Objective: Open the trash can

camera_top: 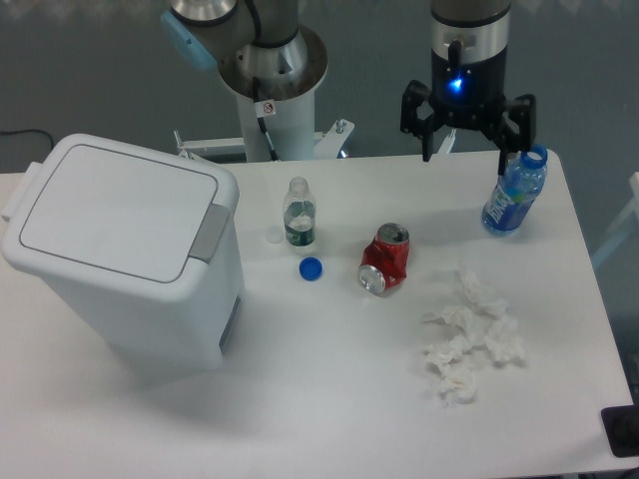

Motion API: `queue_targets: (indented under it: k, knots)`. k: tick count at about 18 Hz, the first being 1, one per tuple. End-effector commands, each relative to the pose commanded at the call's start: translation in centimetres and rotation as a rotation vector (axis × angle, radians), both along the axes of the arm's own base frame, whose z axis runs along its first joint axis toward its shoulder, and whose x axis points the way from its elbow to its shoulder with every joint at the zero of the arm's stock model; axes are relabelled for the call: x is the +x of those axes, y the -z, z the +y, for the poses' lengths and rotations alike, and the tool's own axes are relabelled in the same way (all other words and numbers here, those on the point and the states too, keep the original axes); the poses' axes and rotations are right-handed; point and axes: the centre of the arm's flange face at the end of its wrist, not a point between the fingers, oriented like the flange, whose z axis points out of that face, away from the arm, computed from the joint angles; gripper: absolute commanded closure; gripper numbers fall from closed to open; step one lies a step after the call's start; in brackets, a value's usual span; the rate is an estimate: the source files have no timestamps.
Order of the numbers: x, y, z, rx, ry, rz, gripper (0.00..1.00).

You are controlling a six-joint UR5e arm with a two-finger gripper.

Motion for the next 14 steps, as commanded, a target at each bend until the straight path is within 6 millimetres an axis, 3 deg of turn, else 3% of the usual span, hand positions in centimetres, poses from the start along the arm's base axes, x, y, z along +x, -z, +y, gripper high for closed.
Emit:
queue_targets:
  k: [14]
  knots:
    - [0.3,0.22,0.34,0.02,-0.073,-0.014,0.0]
